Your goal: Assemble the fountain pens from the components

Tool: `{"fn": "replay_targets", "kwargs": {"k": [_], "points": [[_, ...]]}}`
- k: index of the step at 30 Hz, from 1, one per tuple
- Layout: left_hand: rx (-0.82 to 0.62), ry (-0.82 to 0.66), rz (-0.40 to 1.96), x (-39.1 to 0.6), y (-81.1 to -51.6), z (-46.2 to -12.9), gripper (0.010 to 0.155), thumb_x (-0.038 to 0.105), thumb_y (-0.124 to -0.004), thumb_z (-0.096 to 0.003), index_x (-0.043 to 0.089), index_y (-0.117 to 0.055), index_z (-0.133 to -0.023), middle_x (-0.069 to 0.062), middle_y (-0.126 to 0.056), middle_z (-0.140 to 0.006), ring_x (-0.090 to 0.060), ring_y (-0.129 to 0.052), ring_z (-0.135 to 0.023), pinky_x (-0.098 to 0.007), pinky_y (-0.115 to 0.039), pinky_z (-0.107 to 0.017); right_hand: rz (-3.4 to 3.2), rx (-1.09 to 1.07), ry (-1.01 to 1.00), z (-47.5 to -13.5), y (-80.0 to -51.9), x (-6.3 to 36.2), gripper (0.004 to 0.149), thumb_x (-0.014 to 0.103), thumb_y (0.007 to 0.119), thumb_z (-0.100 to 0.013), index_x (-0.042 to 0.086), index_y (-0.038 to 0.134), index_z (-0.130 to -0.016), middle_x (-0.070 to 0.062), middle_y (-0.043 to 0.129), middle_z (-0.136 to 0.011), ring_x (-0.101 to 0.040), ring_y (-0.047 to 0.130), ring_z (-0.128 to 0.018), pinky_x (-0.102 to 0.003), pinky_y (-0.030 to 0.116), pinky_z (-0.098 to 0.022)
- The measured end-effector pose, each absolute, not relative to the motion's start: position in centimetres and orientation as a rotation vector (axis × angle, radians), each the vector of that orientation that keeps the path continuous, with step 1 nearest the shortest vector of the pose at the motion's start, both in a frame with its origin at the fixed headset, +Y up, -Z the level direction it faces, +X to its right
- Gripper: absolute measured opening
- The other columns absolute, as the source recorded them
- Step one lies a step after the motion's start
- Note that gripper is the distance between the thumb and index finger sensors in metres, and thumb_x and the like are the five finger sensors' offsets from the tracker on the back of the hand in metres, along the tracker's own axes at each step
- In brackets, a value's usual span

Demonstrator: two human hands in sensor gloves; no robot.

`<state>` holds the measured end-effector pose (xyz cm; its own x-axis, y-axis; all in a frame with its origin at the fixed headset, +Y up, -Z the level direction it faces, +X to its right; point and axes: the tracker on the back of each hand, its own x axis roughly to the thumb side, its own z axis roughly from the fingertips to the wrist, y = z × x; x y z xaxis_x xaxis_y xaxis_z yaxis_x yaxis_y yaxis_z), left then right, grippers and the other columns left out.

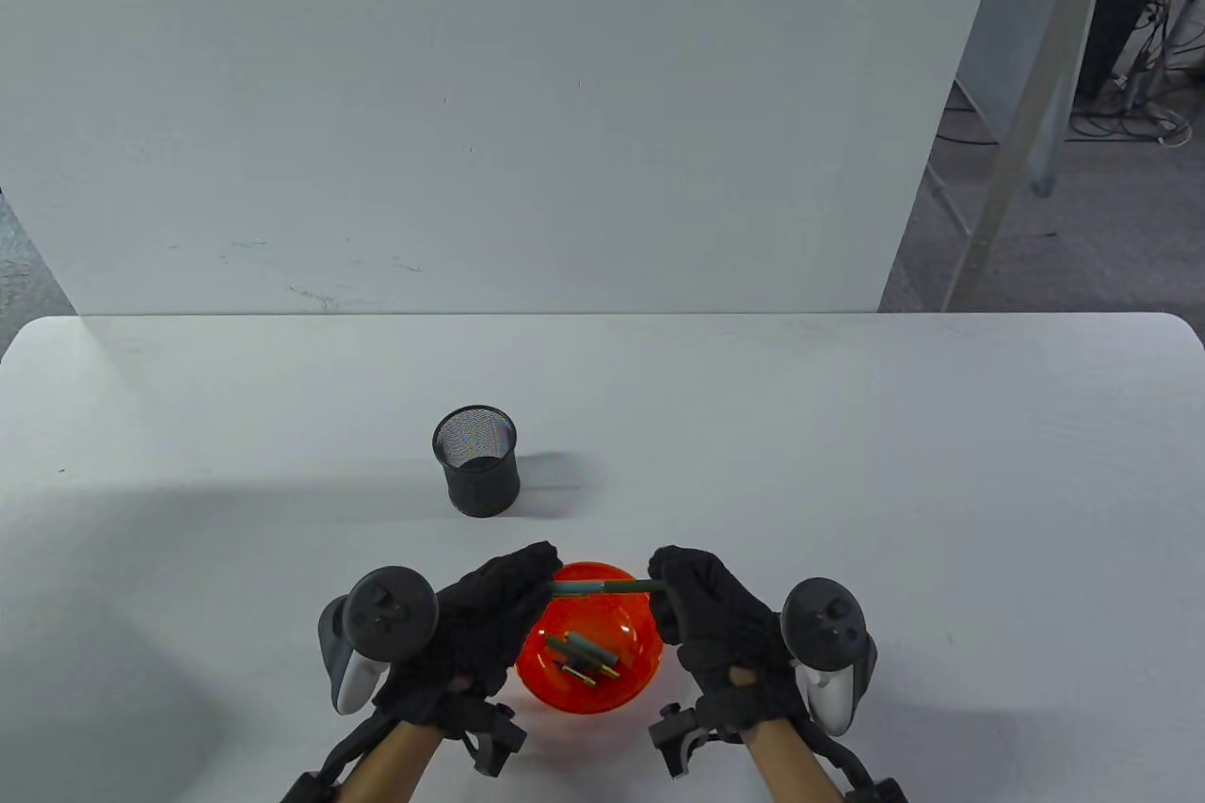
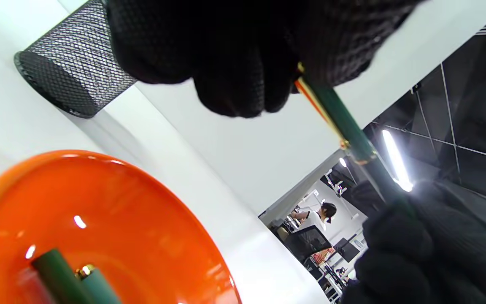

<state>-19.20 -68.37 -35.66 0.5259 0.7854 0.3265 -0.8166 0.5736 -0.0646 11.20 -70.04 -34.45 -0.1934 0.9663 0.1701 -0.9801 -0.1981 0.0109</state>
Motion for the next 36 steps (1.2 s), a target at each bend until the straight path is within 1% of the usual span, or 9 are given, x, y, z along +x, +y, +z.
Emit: {"fn": "replay_targets", "kwargs": {"k": [5, 7, 9, 12, 14, 18, 22, 28, 36], "points": [[0.003, -0.279, 1.307, -19.8, -69.5, -36.0, 0.044, 0.038, -0.080, -0.0565, 0.026, -0.078, -0.099, -0.006, -0.090, -0.090, -0.019, -0.101, -0.065, -0.042, -0.088, -0.052, 1.717, 0.162, -0.075, -34.2, -70.6, 10.8, 0.042, 0.039, 0.061, -0.061, 0.014, 0.075, -0.092, -0.001, 0.091, -0.068, -0.018, 0.095, -0.050, -0.043, 0.086, -0.043], [0.022, -0.281, 1.371, -20.1, -69.3, -36.1, 0.043, 0.037, -0.081, -0.0565, 0.026, -0.079, -0.098, -0.006, -0.091, -0.090, -0.018, -0.101, -0.066, -0.042, -0.089, -0.052, 1.724, 0.194, -0.051, -34.3, -70.6, 10.6, 0.043, 0.039, 0.061, -0.061, 0.014, 0.075, -0.093, -0.001, 0.092, -0.070, -0.019, 0.096, -0.052, -0.044, 0.086, -0.043], [0.122, -0.300, 1.257, -20.8, -68.2, -36.2, 0.041, 0.036, -0.081, -0.0560, 0.027, -0.081, -0.096, -0.006, -0.093, -0.089, -0.017, -0.102, -0.064, -0.042, -0.090, -0.051, 1.734, 0.234, -0.027, -34.5, -70.5, 10.4, 0.046, 0.040, 0.061, -0.062, 0.012, 0.072, -0.097, -0.005, 0.090, -0.076, -0.023, 0.095, -0.058, -0.047, 0.085, -0.045], [0.256, -0.312, 1.118, -22.5, -66.3, -36.4, 0.041, 0.037, -0.078, -0.0562, 0.030, -0.081, -0.096, -0.003, -0.093, -0.088, -0.015, -0.102, -0.063, -0.040, -0.090, -0.050, 1.731, 0.143, -0.207, -34.2, -69.8, 11.2, 0.049, 0.044, 0.059, -0.062, 0.014, 0.068, -0.100, -0.005, 0.088, -0.081, -0.022, 0.093, -0.062, -0.046, 0.084, -0.048], [0.320, -0.285, 1.110, -23.6, -64.9, -36.8, 0.040, 0.037, -0.079, -0.0559, 0.030, -0.081, -0.096, -0.003, -0.093, -0.087, -0.017, -0.102, -0.062, -0.042, -0.087, -0.050, 1.677, 0.123, -0.244, -34.3, -69.5, 12.1, 0.050, 0.045, 0.058, -0.062, 0.014, 0.068, -0.100, -0.004, 0.087, -0.081, -0.021, 0.093, -0.062, -0.045, 0.084, -0.048], [0.382, -0.205, 0.953, -25.9, -61.6, -38.5, 0.041, 0.039, -0.078, -0.0564, 0.032, -0.080, -0.096, -0.001, -0.093, -0.089, -0.017, -0.101, -0.065, -0.043, -0.085, -0.053, 1.582, 0.076, -0.233, -34.5, -69.6, 13.4, 0.049, 0.045, 0.058, -0.062, 0.014, 0.069, -0.099, -0.005, 0.088, -0.080, -0.022, 0.094, -0.061, -0.045, 0.084, -0.048], [0.383, -0.094, 0.831, -27.7, -59.8, -41.4, 0.041, 0.040, -0.077, -0.0573, 0.034, -0.078, -0.097, 0.000, -0.091, -0.091, -0.016, -0.100, -0.067, -0.044, -0.083, -0.055, 1.537, 0.065, -0.219, -34.7, -69.7, 13.4, 0.050, 0.045, 0.057, -0.063, 0.013, 0.069, -0.099, -0.005, 0.088, -0.080, -0.022, 0.093, -0.061, -0.045, 0.084, -0.048], [0.352, 0.037, 0.659, -28.7, -59.8, -44.4, 0.041, 0.041, -0.076, -0.0586, 0.035, -0.076, -0.099, 0.002, -0.089, -0.093, -0.015, -0.098, -0.070, -0.044, -0.082, -0.059, 1.548, 0.091, -0.218, -34.7, -69.5, 13.2, 0.050, 0.045, 0.057, -0.063, 0.014, 0.069, -0.099, -0.005, 0.088, -0.080, -0.022, 0.093, -0.061, -0.045, 0.084, -0.048], [0.297, 0.141, 0.532, -28.3, -61.7, -47.0, 0.041, 0.044, -0.076, -0.0594, 0.037, -0.074, -0.100, 0.005, -0.087, -0.095, -0.014, -0.096, -0.073, -0.044, -0.078, -0.064, 1.462, 0.076, -0.181, -34.9, -69.5, 13.4, 0.050, 0.045, 0.056, -0.063, 0.013, 0.068, -0.100, -0.005, 0.087, -0.081, -0.023, 0.093, -0.062, -0.045, 0.083, -0.048]]}}
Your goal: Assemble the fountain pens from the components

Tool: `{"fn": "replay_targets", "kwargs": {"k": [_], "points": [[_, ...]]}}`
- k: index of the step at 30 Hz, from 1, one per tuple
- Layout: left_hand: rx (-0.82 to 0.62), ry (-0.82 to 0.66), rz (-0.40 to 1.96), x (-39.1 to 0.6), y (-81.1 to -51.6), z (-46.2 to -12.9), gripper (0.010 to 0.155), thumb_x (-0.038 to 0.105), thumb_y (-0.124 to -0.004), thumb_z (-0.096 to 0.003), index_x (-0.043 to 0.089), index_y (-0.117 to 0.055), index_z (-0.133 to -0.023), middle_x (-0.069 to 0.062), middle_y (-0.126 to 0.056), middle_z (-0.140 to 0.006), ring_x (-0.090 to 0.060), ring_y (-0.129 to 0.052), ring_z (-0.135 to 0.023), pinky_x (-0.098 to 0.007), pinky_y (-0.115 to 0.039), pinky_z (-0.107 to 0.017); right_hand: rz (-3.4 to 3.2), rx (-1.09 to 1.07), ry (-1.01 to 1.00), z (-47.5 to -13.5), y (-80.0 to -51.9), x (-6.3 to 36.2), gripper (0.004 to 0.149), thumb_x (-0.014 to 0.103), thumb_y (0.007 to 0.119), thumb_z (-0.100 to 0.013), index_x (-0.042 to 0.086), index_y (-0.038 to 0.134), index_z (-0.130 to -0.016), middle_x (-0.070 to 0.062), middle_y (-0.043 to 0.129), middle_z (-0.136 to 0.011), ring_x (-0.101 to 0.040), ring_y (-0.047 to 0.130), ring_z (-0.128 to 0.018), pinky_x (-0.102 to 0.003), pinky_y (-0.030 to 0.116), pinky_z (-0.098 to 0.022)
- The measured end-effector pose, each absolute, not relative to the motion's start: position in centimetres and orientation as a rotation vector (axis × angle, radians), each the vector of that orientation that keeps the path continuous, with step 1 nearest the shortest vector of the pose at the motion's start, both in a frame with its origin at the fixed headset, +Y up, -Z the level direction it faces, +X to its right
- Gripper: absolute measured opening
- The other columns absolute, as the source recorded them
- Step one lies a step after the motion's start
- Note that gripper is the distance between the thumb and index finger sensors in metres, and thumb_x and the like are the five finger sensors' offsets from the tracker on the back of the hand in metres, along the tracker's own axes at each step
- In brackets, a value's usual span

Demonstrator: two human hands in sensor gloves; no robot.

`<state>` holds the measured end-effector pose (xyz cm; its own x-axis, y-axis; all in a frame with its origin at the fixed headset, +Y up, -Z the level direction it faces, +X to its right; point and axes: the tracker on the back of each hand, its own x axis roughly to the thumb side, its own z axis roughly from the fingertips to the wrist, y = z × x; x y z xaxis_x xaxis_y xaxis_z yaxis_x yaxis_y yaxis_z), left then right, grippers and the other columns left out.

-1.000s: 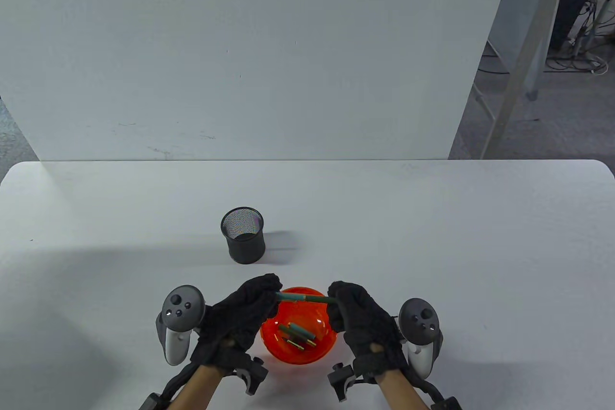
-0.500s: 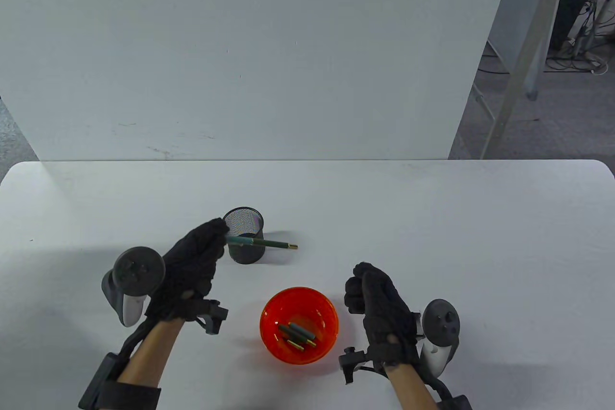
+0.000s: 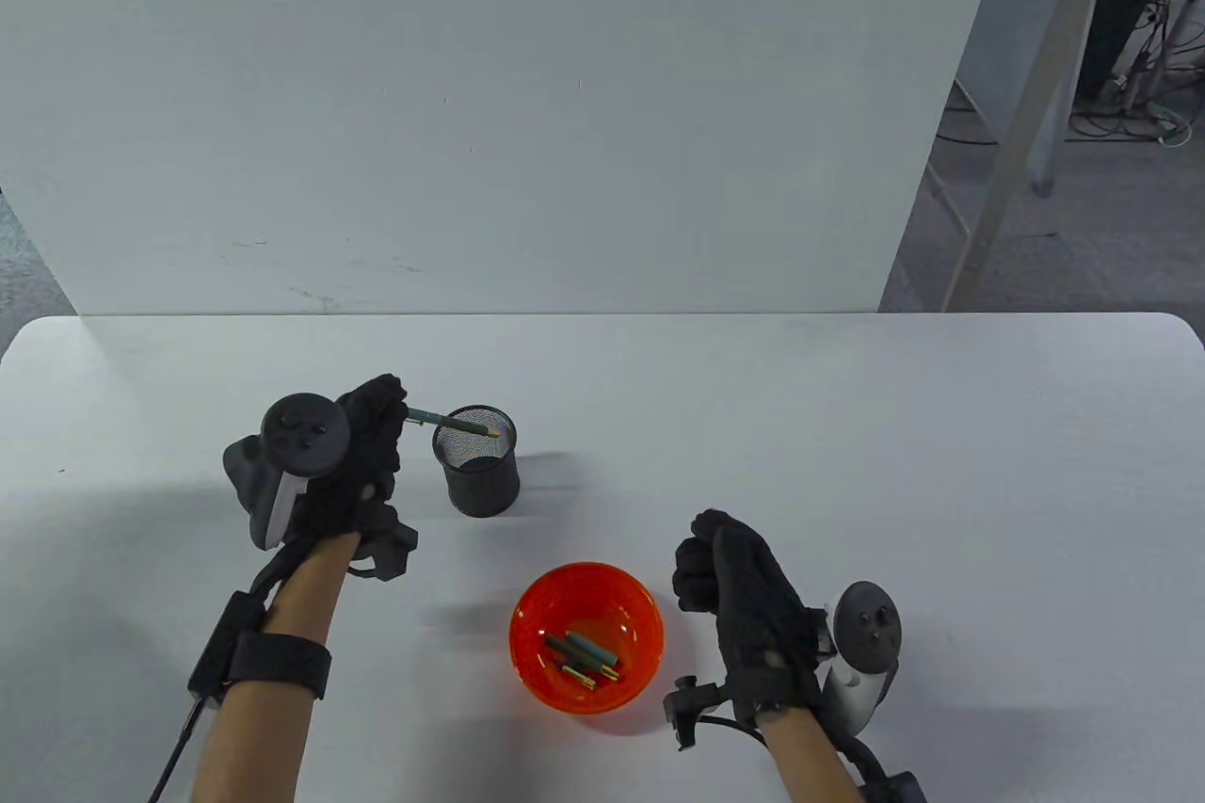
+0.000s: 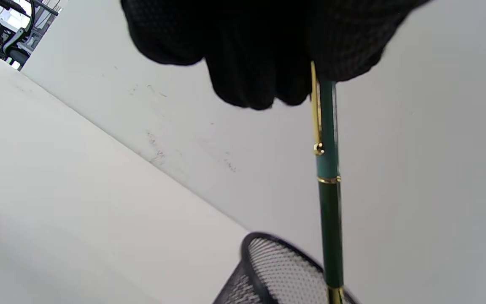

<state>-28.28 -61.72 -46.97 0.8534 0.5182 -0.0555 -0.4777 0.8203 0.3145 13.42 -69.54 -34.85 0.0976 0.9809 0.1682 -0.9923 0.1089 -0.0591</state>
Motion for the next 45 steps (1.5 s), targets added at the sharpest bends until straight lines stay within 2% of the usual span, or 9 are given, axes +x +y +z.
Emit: {"fn": "replay_targets", "kwargs": {"k": [14, 33, 40, 45], "points": [[0.204, 0.178, 0.451, -25.4, -64.6, -49.0, 0.041, 0.047, -0.076, -0.0598, 0.038, -0.073, -0.100, 0.007, -0.087, -0.095, -0.014, -0.095, -0.076, -0.044, -0.076, -0.067, 1.452, 0.075, -0.155, -34.9, -69.5, 13.3, 0.050, 0.045, 0.056, -0.063, 0.013, 0.068, -0.100, -0.006, 0.087, -0.081, -0.023, 0.093, -0.062, -0.046, 0.083, -0.048], [0.135, 0.195, 0.459, -24.9, -66.4, -49.1, 0.042, 0.048, -0.074, -0.0598, 0.038, -0.073, -0.101, 0.007, -0.086, -0.096, -0.013, -0.094, -0.077, -0.045, -0.075, -0.068, 1.432, 0.092, -0.136, -35.0, -69.5, 13.3, 0.050, 0.045, 0.056, -0.064, 0.013, 0.069, -0.100, -0.006, 0.088, -0.080, -0.023, 0.093, -0.061, -0.046, 0.083, -0.048], [0.123, 0.213, 0.417, -25.0, -66.5, -48.9, 0.052, 0.053, -0.071, -0.0576, 0.036, -0.066, -0.106, 0.004, -0.080, -0.103, -0.016, -0.091, -0.082, -0.047, -0.074, -0.068, 1.424, 0.099, -0.130, -35.0, -69.5, 13.2, 0.050, 0.045, 0.056, -0.064, 0.013, 0.069, -0.099, -0.006, 0.088, -0.080, -0.023, 0.093, -0.061, -0.046, 0.083, -0.048], [0.177, 0.220, 0.421, -25.4, -66.8, -47.8, 0.057, 0.055, -0.070, -0.0557, 0.033, -0.062, -0.108, 0.000, -0.077, -0.106, -0.019, -0.091, -0.082, -0.048, -0.075, -0.066, 1.419, 0.100, -0.121, -35.1, -69.5, 13.2, 0.050, 0.045, 0.056, -0.064, 0.013, 0.069, -0.099, -0.006, 0.088, -0.080, -0.023, 0.093, -0.061, -0.046, 0.083, -0.048]]}}
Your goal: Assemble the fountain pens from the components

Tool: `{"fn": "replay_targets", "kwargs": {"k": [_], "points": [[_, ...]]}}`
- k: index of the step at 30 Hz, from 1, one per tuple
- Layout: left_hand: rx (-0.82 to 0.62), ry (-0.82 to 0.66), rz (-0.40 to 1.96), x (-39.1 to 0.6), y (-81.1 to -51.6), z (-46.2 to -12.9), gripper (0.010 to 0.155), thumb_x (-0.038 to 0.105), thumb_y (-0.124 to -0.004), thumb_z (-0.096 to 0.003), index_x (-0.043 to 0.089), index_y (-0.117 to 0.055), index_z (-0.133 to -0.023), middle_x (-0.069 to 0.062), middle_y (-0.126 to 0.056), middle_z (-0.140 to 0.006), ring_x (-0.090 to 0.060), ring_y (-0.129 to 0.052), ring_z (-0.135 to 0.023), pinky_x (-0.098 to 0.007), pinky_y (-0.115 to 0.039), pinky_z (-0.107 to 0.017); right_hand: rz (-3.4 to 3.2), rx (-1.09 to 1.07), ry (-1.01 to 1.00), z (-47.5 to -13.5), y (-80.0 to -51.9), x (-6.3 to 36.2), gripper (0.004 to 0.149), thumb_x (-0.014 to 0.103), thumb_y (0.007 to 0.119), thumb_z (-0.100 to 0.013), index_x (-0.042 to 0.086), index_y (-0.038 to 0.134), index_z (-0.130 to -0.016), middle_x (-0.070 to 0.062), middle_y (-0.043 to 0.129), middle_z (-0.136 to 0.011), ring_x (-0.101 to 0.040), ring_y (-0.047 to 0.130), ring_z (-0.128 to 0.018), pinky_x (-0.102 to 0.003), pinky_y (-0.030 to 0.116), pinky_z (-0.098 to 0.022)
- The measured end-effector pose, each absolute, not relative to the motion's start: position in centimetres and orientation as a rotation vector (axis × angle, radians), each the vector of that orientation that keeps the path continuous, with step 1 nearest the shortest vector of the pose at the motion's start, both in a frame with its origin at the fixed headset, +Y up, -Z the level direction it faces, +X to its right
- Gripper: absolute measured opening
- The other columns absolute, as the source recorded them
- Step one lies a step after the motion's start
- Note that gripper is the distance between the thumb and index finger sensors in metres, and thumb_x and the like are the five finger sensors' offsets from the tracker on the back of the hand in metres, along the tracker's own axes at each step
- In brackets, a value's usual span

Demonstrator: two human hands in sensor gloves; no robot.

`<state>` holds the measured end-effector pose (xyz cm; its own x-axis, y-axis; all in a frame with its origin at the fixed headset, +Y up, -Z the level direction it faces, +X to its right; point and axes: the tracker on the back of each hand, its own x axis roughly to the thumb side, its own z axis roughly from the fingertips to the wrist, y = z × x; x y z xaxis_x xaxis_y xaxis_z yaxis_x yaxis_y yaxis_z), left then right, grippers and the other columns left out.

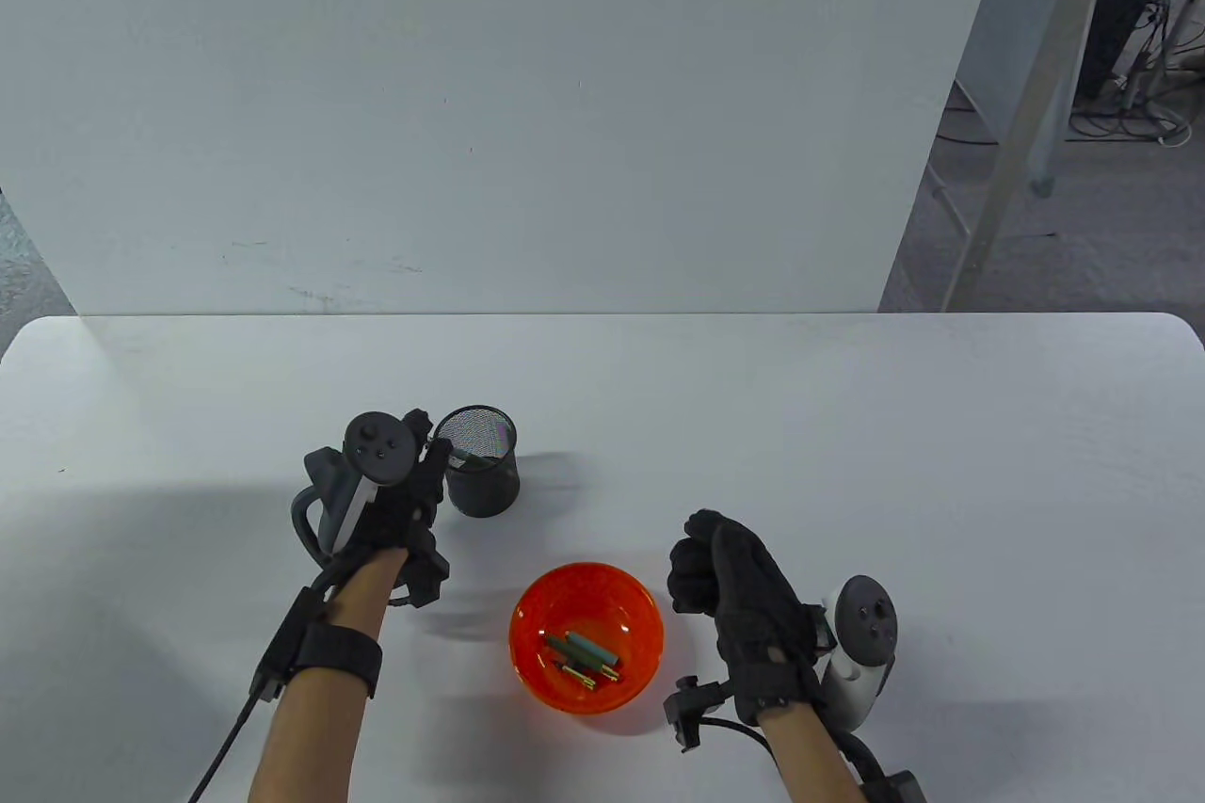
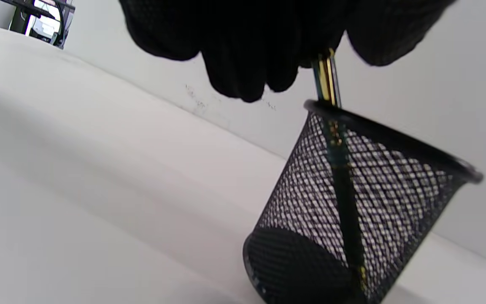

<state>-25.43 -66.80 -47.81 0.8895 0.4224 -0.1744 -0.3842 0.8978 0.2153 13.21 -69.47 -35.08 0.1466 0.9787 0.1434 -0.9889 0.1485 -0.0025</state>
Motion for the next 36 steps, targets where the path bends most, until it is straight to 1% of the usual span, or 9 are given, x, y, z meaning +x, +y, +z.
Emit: {"fn": "replay_targets", "kwargs": {"k": [6, 10, 12, 14, 17, 20, 24, 31, 36], "points": [[0.345, 0.202, 0.435, -26.9, -65.4, -45.2, 0.060, 0.053, -0.072, -0.0543, 0.030, -0.060, -0.108, -0.004, -0.073, -0.107, -0.022, -0.090, -0.081, -0.049, -0.074, -0.065, 1.426, 0.075, -0.140, -35.3, -69.6, 14.0, 0.050, 0.045, 0.055, -0.064, 0.012, 0.069, -0.099, -0.006, 0.088, -0.080, -0.023, 0.093, -0.061, -0.046, 0.083, -0.048], [0.468, -0.069, 0.366, -25.1, -63.5, -41.6, 0.047, 0.044, -0.081, -0.0537, 0.034, -0.074, -0.100, 0.001, -0.081, -0.096, -0.021, -0.089, -0.076, -0.050, -0.071, -0.067, 1.441, 0.070, -0.138, -35.5, -69.7, 14.2, 0.051, 0.046, 0.055, -0.064, 0.013, 0.069, -0.100, -0.006, 0.088, -0.080, -0.023, 0.093, -0.061, -0.046, 0.083, -0.048], [0.433, -0.310, 0.351, -22.7, -62.9, -39.7, 0.040, 0.043, -0.086, -0.0515, 0.035, -0.084, -0.091, 0.003, -0.087, -0.088, -0.021, -0.092, -0.071, -0.050, -0.072, -0.066, 1.446, 0.069, -0.137, -35.5, -69.7, 14.1, 0.051, 0.046, 0.055, -0.064, 0.013, 0.069, -0.100, -0.006, 0.088, -0.080, -0.023, 0.093, -0.061, -0.046, 0.083, -0.048], [0.265, -0.529, 0.263, -19.5, -63.1, -38.0, 0.039, 0.043, -0.088, -0.0503, 0.034, -0.087, -0.088, 0.004, -0.087, -0.085, -0.021, -0.090, -0.069, -0.051, -0.071, -0.066, 1.455, 0.065, -0.140, -35.4, -69.7, 14.2, 0.051, 0.046, 0.055, -0.064, 0.012, 0.069, -0.100, -0.006, 0.088, -0.080, -0.023, 0.093, -0.061, -0.046, 0.083, -0.048], [0.113, -0.681, 0.035, -15.4, -64.3, -36.8, 0.038, 0.046, -0.090, -0.0482, 0.037, -0.089, -0.086, 0.006, -0.086, -0.084, -0.020, -0.089, -0.070, -0.050, -0.070, -0.067, 1.470, 0.065, -0.140, -35.4, -69.8, 14.2, 0.051, 0.046, 0.055, -0.064, 0.012, 0.069, -0.099, -0.006, 0.088, -0.080, -0.023, 0.093, -0.061, -0.046, 0.083, -0.048], [-0.103, -0.720, -0.099, -11.9, -66.7, -36.8, 0.039, 0.047, -0.090, -0.0478, 0.039, -0.089, -0.086, 0.006, -0.082, -0.088, -0.021, -0.085, -0.075, -0.052, -0.066, -0.070, 1.482, 0.070, -0.122, -35.6, -69.9, 14.1, 0.051, 0.046, 0.055, -0.064, 0.012, 0.069, -0.100, -0.006, 0.088, -0.080, -0.023, 0.093, -0.061, -0.046, 0.083, -0.048], [-0.239, -0.723, -0.163, -9.5, -68.7, -37.2, 0.043, 0.047, -0.090, -0.0474, 0.038, -0.087, -0.089, 0.004, -0.078, -0.093, -0.023, -0.082, -0.079, -0.054, -0.063, -0.072, 1.482, 0.071, -0.100, -35.7, -70.1, 14.1, 0.051, 0.046, 0.055, -0.064, 0.012, 0.069, -0.100, -0.006, 0.088, -0.080, -0.024, 0.093, -0.061, -0.046, 0.083, -0.048], [-0.304, -0.707, -0.241, -8.7, -70.7, -37.7, 0.044, 0.047, -0.091, -0.0472, 0.039, -0.086, -0.090, 0.003, -0.076, -0.096, -0.023, -0.080, -0.082, -0.055, -0.061, -0.073, 1.446, 0.070, -0.100, -35.8, -69.8, 14.3, 0.052, 0.046, 0.055, -0.064, 0.012, 0.069, -0.100, -0.006, 0.088, -0.080, -0.023, 0.093, -0.061, -0.046, 0.083, -0.048], [-0.295, -0.705, -0.266, -8.7, -70.8, -37.7, 0.046, 0.046, -0.091, -0.0474, 0.039, -0.082, -0.092, 0.002, -0.074, -0.099, -0.024, -0.080, -0.083, -0.055, -0.060, -0.074, 1.439, 0.067, -0.101, -35.8, -69.8, 14.3, 0.052, 0.046, 0.055, -0.064, 0.012, 0.069, -0.100, -0.006, 0.088, -0.080, -0.024, 0.093, -0.061, -0.046, 0.083, -0.048]]}}
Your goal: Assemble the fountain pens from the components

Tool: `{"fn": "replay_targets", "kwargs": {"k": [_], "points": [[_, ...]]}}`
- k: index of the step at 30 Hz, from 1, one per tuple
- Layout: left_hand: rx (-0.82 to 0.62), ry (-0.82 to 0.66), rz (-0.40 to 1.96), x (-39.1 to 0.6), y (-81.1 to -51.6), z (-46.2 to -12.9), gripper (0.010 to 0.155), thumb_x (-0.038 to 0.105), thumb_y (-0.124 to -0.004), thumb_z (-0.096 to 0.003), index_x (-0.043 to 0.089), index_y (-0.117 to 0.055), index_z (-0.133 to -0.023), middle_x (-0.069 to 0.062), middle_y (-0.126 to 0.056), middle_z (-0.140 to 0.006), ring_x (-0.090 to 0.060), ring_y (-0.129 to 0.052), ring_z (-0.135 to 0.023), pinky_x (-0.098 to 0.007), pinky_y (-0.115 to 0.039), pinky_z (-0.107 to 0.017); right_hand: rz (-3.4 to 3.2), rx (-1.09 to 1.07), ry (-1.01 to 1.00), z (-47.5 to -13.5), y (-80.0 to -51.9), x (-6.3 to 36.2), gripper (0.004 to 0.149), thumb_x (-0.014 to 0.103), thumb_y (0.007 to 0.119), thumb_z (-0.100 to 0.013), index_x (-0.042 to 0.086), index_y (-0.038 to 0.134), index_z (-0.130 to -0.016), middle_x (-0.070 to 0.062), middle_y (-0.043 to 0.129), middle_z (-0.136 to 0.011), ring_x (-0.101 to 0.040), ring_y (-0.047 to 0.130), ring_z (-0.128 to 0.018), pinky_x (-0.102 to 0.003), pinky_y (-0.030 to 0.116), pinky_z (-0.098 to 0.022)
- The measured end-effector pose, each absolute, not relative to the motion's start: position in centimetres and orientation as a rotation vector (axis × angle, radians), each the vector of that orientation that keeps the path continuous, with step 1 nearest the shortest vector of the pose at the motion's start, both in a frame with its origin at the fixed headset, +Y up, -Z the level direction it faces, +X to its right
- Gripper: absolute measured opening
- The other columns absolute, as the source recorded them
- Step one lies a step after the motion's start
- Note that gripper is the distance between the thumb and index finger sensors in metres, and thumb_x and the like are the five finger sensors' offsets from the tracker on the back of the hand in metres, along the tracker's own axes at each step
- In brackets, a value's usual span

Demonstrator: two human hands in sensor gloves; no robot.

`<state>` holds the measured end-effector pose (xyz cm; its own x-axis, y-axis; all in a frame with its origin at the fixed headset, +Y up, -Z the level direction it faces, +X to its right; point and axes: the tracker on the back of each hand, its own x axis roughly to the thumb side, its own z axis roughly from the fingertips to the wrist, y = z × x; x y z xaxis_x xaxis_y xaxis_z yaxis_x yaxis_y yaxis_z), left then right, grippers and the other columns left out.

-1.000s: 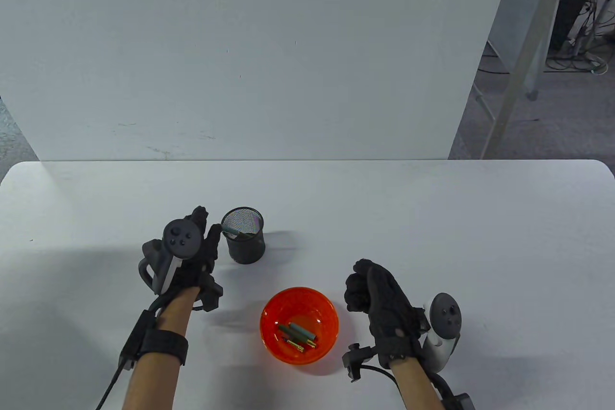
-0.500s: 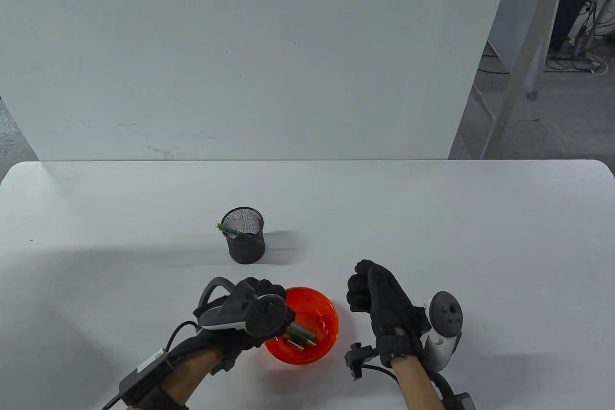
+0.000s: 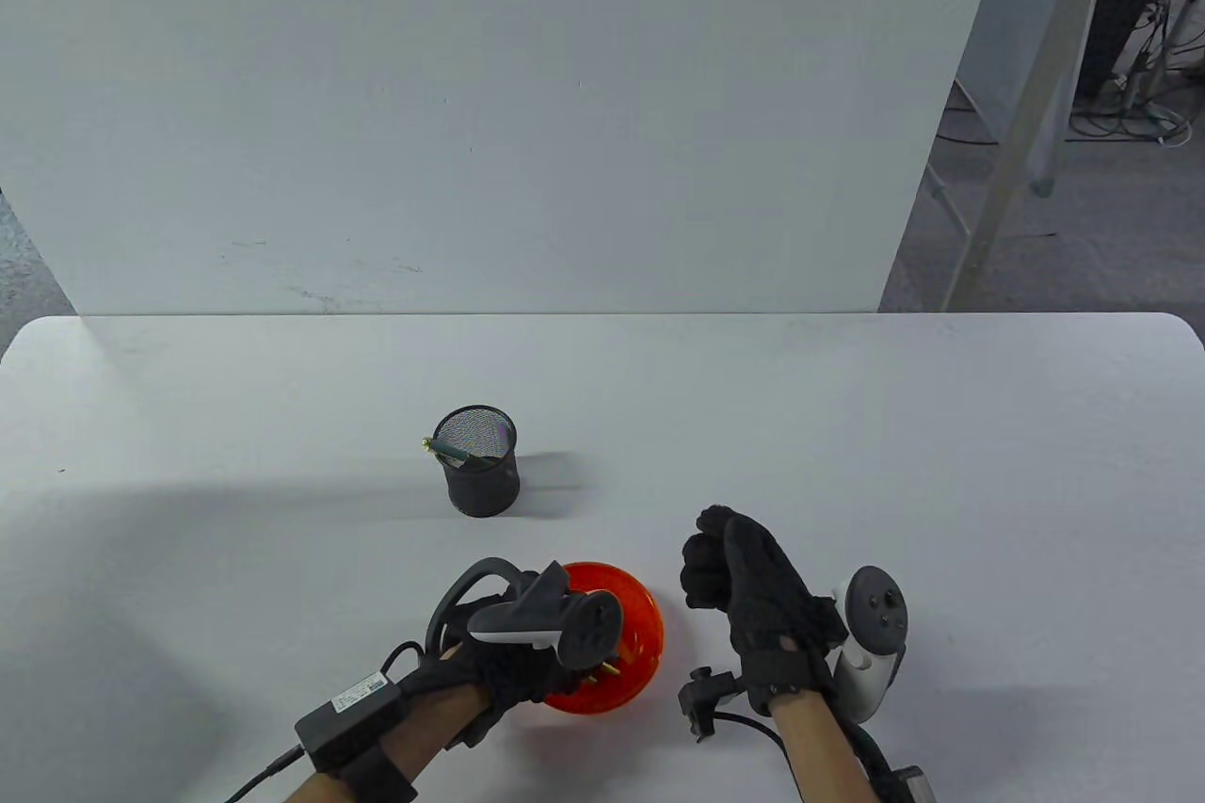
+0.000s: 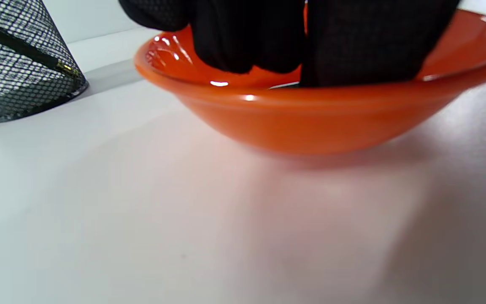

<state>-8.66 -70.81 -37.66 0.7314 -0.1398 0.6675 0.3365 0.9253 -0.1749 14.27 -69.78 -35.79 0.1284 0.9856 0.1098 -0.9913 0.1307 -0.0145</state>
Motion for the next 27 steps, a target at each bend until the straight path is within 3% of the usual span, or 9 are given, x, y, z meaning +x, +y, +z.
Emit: {"fn": "replay_targets", "kwargs": {"k": [5, 8, 27], "points": [[-0.279, -0.731, -0.360, -8.0, -71.4, -37.2, 0.038, 0.044, -0.091, -0.0481, 0.041, -0.085, -0.086, 0.003, -0.075, -0.098, -0.023, -0.080, -0.083, -0.056, -0.060, -0.074, 1.437, 0.069, -0.097, -35.8, -69.8, 14.2, 0.052, 0.046, 0.055, -0.064, 0.012, 0.069, -0.100, -0.006, 0.088, -0.080, -0.024, 0.093, -0.061, -0.046, 0.083, -0.048], [-0.239, -0.758, -0.409, -7.5, -71.5, -36.9, 0.040, 0.045, -0.091, -0.0469, 0.040, -0.084, -0.085, 0.004, -0.075, -0.099, -0.022, -0.081, -0.083, -0.055, -0.061, -0.075, 1.435, 0.068, -0.090, -35.8, -69.8, 14.2, 0.052, 0.046, 0.055, -0.064, 0.012, 0.069, -0.100, -0.006, 0.088, -0.080, -0.024, 0.093, -0.061, -0.046, 0.083, -0.048], [-0.326, -0.758, -0.433, -6.1, -72.1, -37.9, 0.041, 0.044, -0.092, -0.0458, 0.038, -0.080, -0.084, 0.003, -0.072, -0.099, -0.023, -0.080, -0.083, -0.055, -0.061, -0.075, 1.456, 0.072, -0.067, -35.8, -70.0, 14.2, 0.051, 0.046, 0.055, -0.064, 0.011, 0.069, -0.100, -0.006, 0.088, -0.080, -0.024, 0.093, -0.060, -0.047, 0.083, -0.048]]}}
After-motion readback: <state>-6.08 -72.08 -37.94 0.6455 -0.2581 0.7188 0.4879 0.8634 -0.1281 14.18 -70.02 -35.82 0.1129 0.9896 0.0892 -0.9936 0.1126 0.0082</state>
